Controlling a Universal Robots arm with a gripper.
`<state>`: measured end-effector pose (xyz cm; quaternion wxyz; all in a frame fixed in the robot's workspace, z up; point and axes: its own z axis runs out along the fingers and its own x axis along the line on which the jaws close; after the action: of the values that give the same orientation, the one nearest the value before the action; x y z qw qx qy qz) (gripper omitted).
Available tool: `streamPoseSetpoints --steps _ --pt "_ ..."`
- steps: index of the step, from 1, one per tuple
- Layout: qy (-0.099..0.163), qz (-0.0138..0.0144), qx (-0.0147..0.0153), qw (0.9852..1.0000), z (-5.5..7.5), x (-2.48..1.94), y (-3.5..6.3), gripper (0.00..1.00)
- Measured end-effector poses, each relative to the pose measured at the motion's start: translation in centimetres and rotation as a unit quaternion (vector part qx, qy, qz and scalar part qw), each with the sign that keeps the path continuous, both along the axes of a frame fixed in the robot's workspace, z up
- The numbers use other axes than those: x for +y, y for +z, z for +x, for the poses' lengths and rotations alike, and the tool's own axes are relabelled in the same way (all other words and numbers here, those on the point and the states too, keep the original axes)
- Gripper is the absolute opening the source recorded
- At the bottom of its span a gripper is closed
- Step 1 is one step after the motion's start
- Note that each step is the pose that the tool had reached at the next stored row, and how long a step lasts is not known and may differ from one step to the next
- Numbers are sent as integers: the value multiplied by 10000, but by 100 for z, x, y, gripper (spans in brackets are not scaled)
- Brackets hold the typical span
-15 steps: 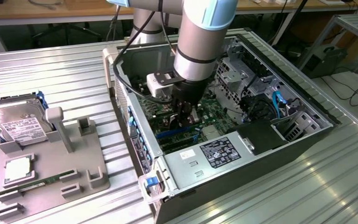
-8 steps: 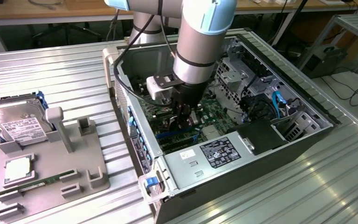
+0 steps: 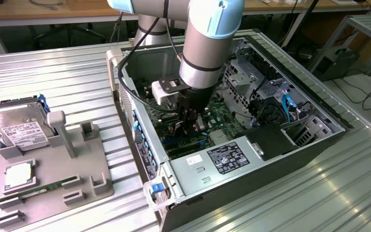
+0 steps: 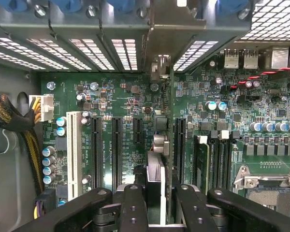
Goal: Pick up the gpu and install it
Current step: 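Insert the gpu into the slot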
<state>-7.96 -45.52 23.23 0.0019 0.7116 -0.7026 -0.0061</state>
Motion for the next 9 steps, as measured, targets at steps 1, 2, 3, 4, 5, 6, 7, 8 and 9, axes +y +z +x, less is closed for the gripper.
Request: streamPoseSetpoints --steps 1,2,3,4,5,6,7,8,9 --pt "0 0 0 10000 0 0 0 28" --pt "0 0 0 10000 0 0 0 28" --pt "0 1 0 10000 0 0 -2 28" --pt "1 2 -1 10000 0 1 -13 28" --pt "1 -1 0 10000 -3 0 -23 28" --pt "0 -3 1 10000 -5 -1 -35 28" --pt "1 -3 1 10000 -6 -1 -50 28" --pt "0 -3 2 10000 -7 -1 -68 28" --pt "1 -4 3 10000 -7 -1 -82 28"
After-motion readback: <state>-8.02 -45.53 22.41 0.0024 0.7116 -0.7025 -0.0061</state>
